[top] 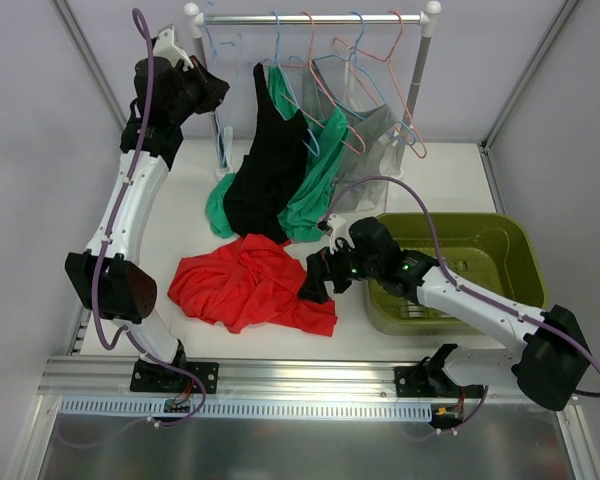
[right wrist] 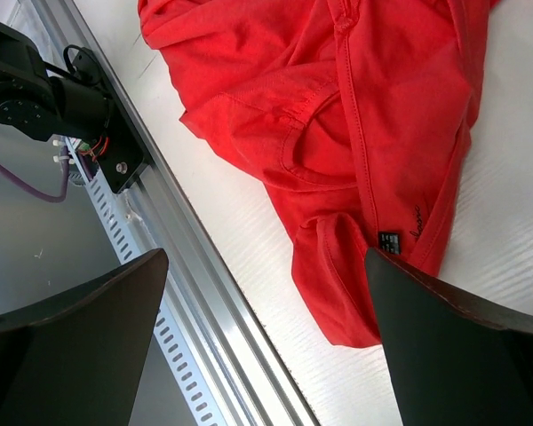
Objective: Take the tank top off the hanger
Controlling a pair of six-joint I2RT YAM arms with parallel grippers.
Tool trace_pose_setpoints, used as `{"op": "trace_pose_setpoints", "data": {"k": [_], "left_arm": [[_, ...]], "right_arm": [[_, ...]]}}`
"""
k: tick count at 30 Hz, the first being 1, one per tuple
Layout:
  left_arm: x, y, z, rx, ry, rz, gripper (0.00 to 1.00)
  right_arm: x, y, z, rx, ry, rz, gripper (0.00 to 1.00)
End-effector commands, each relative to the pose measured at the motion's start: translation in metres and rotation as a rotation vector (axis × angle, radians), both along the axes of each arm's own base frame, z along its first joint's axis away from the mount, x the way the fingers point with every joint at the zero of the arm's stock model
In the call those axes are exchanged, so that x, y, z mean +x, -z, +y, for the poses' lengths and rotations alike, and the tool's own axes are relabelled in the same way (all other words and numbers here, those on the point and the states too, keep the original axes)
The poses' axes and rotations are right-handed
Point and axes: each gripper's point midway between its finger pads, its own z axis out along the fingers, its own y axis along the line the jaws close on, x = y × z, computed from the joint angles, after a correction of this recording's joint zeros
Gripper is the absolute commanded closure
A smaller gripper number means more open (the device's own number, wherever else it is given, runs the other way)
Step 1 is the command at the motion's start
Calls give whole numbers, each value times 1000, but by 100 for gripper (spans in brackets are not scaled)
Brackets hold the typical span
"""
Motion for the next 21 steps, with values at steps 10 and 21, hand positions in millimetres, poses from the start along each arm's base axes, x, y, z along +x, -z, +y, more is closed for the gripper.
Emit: {"op": "trace_pose_setpoints", "data": {"k": [10,21], "left_arm": [[0,-51,23,174,-72,-112,100],[29,-7,21,247,-133,-20,100]], "right_arm": [[2,-17,15,64,-21,-30,1],[1,-12,15,55,-26,-21,1]]}}
